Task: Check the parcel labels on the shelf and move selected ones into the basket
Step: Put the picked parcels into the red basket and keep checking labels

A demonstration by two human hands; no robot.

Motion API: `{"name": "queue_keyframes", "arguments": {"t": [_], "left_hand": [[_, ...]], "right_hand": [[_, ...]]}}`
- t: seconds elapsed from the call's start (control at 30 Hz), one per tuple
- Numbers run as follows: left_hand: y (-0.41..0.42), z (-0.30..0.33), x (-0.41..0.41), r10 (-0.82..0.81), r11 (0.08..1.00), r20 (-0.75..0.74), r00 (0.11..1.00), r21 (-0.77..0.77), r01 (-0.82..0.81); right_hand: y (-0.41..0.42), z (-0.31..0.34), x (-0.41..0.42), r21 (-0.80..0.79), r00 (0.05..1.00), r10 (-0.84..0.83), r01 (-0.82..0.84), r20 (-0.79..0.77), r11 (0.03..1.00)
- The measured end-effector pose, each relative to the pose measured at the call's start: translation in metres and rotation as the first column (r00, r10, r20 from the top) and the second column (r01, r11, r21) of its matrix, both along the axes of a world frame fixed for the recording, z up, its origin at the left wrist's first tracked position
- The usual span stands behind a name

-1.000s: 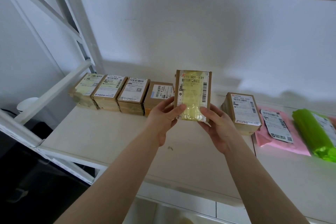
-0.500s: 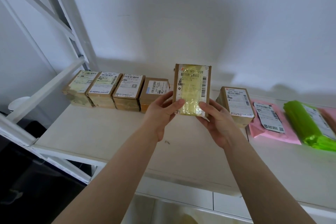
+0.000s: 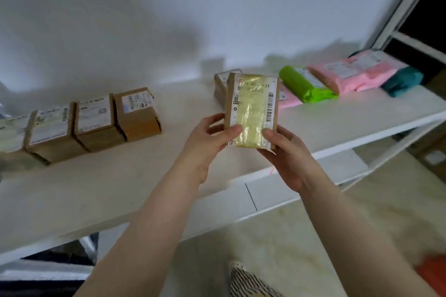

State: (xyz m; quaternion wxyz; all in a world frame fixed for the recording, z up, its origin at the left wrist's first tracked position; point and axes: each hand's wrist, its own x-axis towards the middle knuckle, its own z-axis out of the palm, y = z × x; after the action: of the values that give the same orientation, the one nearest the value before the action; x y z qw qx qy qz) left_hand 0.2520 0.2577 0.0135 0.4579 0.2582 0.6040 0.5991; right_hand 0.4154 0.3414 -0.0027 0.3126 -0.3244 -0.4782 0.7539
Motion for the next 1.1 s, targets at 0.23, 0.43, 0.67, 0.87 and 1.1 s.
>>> {"name": "queue_keyframes", "arguments": {"t": [0.23,0.43,0.67,0.87,1.1], "left_hand": [[0.026,-0.019,0.106,-0.317,0.948,-0.018,0.948,-0.039,0.316],[0.062,-0.034,0.235,-0.566,0.822,-0.050,0.823,-0.105,0.560],[0.108,-0.077,0.432,-0.756,0.637,0.024,0.654,-0.199,0.744],[0.134,-0.120,0.567,-0.806,0.544,0.110,0.582,-0.252,0.801],[0.180,-0.146,0.695,-0.854,0.441,0.153,0.497,-0.292,0.849]], "right_hand": [[-0.022,-0.017,0.131,-0.023,0.970,-0.236,0.237,0.050,0.971],[-0.033,-0.041,0.265,-0.104,0.876,-0.478,0.483,0.064,0.870],[-0.038,-0.080,0.454,-0.168,0.738,-0.661,0.674,0.135,0.719],[-0.033,-0.106,0.581,-0.210,0.658,-0.724,0.753,0.209,0.623],[-0.008,-0.134,0.699,-0.253,0.578,-0.777,0.813,0.248,0.524]]}}
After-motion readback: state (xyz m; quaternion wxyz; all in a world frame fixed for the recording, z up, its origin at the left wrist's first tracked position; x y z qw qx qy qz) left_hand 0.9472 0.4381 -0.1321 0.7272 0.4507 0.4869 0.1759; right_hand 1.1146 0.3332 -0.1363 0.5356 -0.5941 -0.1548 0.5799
